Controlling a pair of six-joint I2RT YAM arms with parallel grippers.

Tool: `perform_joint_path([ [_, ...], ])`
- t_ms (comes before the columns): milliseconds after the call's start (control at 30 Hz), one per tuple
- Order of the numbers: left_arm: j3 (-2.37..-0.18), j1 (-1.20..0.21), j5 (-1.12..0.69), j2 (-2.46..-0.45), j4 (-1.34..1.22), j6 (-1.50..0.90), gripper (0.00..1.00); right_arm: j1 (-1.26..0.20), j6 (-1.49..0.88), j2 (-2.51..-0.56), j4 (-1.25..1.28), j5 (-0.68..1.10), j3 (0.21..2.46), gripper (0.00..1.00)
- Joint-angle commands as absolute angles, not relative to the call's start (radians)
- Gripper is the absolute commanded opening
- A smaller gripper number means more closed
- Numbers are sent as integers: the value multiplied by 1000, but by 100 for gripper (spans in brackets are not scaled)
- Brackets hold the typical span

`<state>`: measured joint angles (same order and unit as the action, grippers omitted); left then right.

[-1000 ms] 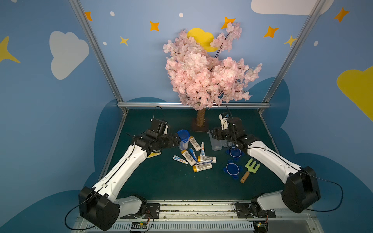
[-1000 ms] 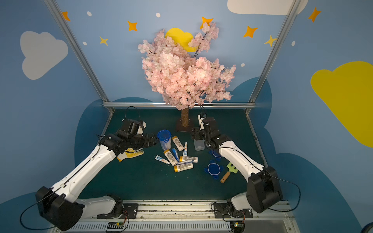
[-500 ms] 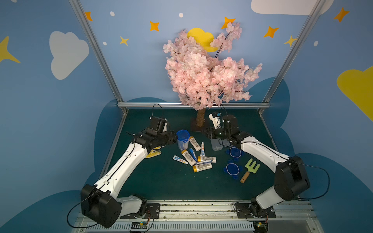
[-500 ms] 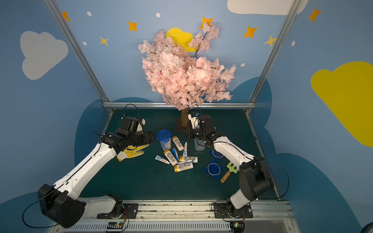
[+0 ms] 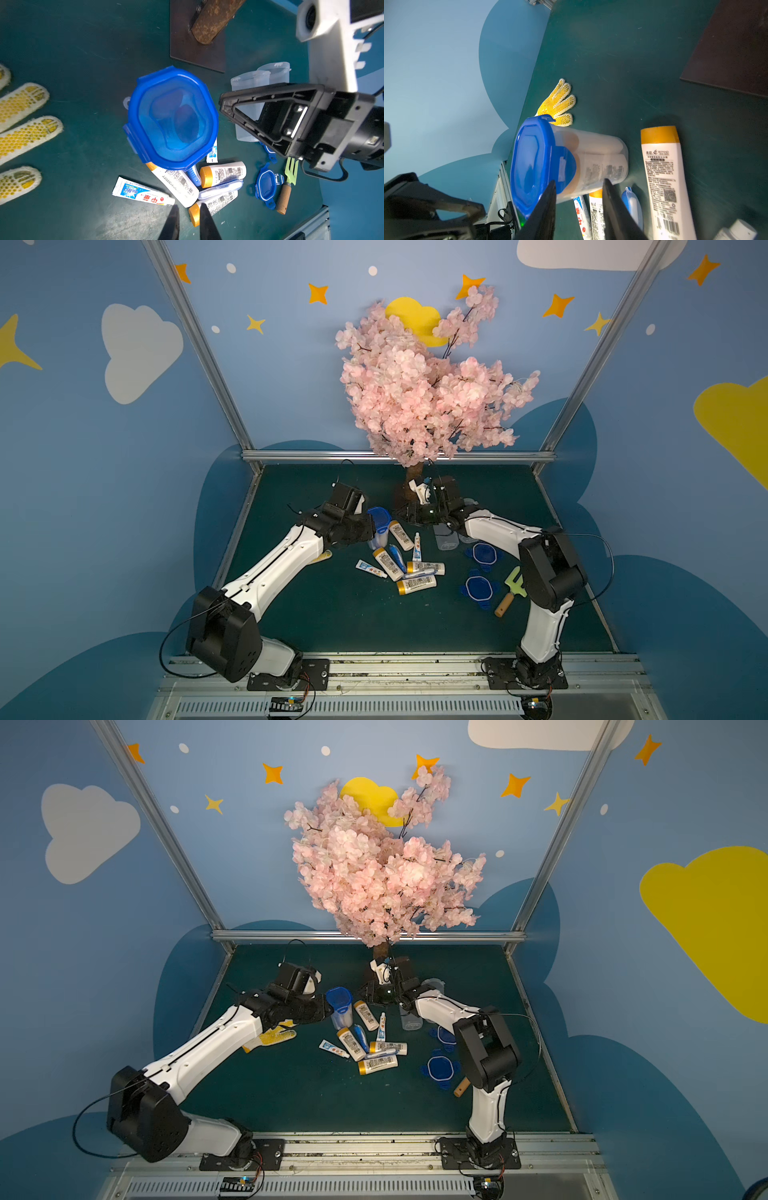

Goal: Take out toiletry kits
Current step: Adjust the container at the center of the board.

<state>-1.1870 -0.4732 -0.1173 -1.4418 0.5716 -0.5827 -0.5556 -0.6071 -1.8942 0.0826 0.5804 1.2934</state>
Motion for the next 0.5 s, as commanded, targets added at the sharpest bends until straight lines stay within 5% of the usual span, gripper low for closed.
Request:
perform_joint_path([
  [0, -1170, -479, -124, -1473, 552, -598, 19, -564, -653, -1901, 169, 583, 1328, 40],
  [467, -1277, -426, -58, -1597, 624, -580, 18, -610, -670, -1885, 203, 575, 1304, 43],
])
